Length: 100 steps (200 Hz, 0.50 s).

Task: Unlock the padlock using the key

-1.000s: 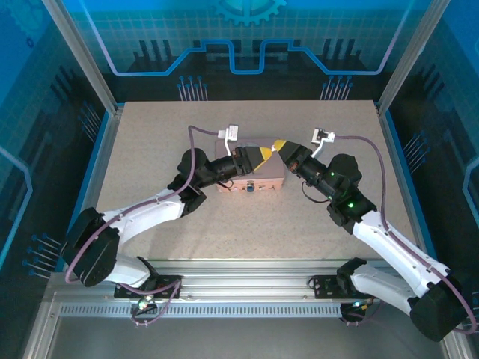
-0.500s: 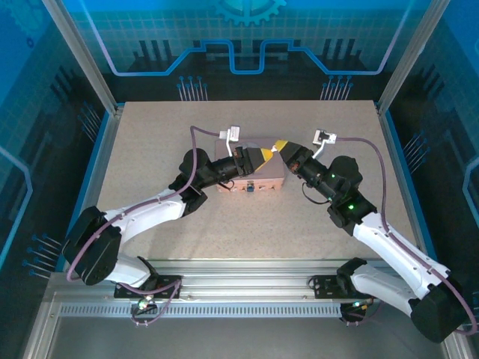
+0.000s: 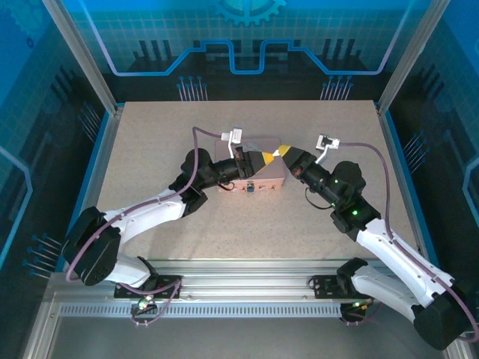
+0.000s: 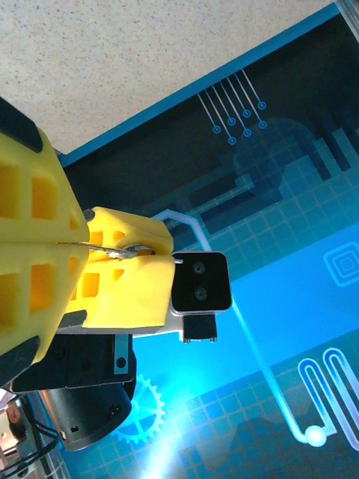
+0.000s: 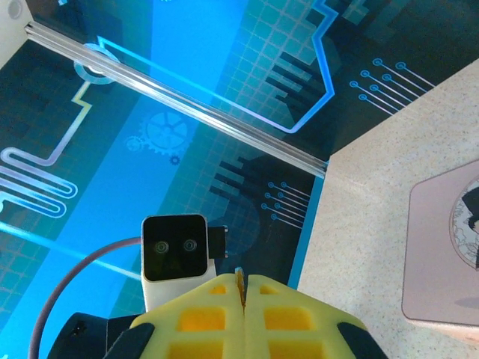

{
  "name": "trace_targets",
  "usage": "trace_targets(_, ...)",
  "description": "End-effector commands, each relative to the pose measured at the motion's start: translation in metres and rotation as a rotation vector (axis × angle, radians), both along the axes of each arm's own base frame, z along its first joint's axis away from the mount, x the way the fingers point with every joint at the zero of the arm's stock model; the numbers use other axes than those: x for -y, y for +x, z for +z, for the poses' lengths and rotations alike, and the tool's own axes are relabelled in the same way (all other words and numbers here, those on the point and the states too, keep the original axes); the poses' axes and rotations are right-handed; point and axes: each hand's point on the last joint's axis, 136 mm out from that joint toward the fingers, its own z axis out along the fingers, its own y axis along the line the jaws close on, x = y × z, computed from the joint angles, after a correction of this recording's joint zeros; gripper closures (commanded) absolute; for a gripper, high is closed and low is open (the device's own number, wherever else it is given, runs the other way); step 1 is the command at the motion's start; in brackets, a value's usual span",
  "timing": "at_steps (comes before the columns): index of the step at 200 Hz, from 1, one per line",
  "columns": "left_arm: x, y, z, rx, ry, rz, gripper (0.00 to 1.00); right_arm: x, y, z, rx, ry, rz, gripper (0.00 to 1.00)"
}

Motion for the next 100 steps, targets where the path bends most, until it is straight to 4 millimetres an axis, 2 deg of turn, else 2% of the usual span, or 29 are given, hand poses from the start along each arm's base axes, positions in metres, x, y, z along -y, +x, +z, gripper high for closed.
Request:
trace_targets(1, -0.008, -0.005, 0.024, 0.063, 0.004, 0.002, 1.0, 0.005, -0.004, -0.017, -0.035, -0.071, -0.018, 0.73)
trace_targets(9, -0.01, -0.004, 0.02, 0.048, 0.033, 0.002, 1.0, 0.008, -0.006, -0.02, -0.047, -0.096, -0.024, 0.58)
trace_targets(18, -0.013, -0.003, 0.013, 0.026, 0.071, -0.001, 1.0, 0.013, -0.007, -0.026, -0.061, -0.134, -0.03, 0.48)
trace_targets(51, -0.033, -0.002, -0.022, -0.057, 0.301, -0.002, 1.0, 0.037, -0.013, -0.05, -0.142, -0.276, -0.045, 0.32)
trace_targets(67, -0.042, -0.007, -0.039, -0.093, 0.442, -0.02, 1.0, 0.048, -0.015, -0.062, -0.191, -0.343, -0.029, 0.29)
trace_targets(100, -0.058, -0.015, -0.06, -0.149, 0.653, -0.077, 1.0, 0.062, -0.016, -0.091, -0.309, -0.505, 0.012, 0.22)
